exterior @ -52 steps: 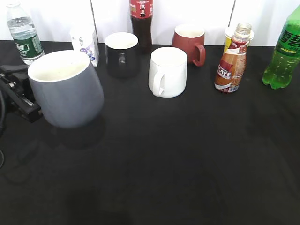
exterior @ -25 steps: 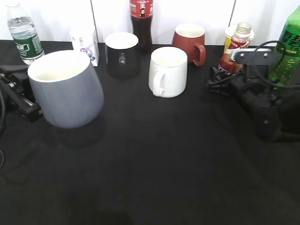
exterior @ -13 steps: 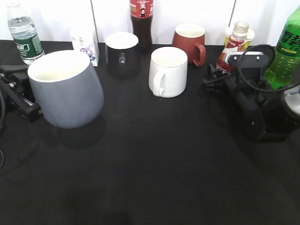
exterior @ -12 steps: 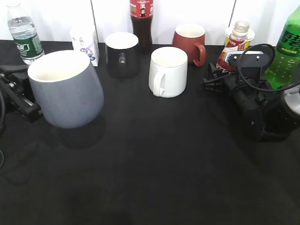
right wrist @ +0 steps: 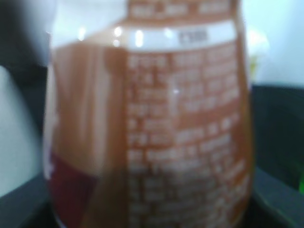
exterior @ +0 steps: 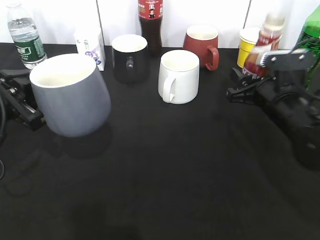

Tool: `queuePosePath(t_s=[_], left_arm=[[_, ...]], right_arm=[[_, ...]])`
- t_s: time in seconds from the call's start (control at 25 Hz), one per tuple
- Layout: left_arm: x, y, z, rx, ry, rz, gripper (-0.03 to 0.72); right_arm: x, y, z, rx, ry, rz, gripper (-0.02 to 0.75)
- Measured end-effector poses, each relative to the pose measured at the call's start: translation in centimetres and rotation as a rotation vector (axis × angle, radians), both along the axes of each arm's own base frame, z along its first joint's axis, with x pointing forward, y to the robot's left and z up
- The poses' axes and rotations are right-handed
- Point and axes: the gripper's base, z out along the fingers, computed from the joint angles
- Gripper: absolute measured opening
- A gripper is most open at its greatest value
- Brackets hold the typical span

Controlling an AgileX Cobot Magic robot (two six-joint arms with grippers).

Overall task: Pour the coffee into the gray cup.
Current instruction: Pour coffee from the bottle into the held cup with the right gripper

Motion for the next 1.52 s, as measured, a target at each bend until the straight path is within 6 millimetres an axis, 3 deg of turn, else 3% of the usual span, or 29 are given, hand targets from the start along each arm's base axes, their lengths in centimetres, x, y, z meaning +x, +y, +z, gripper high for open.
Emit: queuePosePath(t_s=[0.16,0.28,0.4,0.52,0.64,0.84,1.04,1.32,1.52], left_arm=[[-0.1,-0.2,0.0,0.006,-0.008,-0.024,0.043],[-0.2,-0.3,0.1,0.007,-0.014,-0.036,0.043],[-0.4,-0.5,0.0,0.026,-0.017,-0.074,0.043],[-0.5,-0.6,-0.1,0.033,-0.018,-0.087,0.043],[-0.7,-0.7,-0.1,0.043,-0.019,-0.109,0.043],[-0.8,-0.9,-0.2,0.058,-0.018,-0.131,0.043],[-1.0,-1.1,-0.4,0.083,-0.013,-0.163,0.043],[-1.7,-2.4,-1.0,0.137,0.024,-0.230,0.043],[-1.4,-2.2,-1.0,0.124,0.032,-0.198,0.043]], right_arm=[[-3.1,2.9,4.4,0.000,-0.081,0.207,0.533],[-4.8,6.1,6.0,-0.028,-0.071,0.344,0.533],[-4.9,9.8,7.5,-0.098,-0.085,0.454,0.533],[-4.4,11.8,9.2,-0.193,-0.122,0.545,0.533],[-4.0,12.7,9.9,-0.238,-0.155,0.592,0.533],[-4.0,13.5,8.8,-0.433,-0.222,0.676,0.532],[-4.1,13.6,8.6,-0.643,-0.332,0.706,0.532],[-4.1,13.6,8.6,-0.814,-0.431,0.709,0.532],[-4.1,13.6,8.6,-0.965,-0.520,0.707,0.532]])
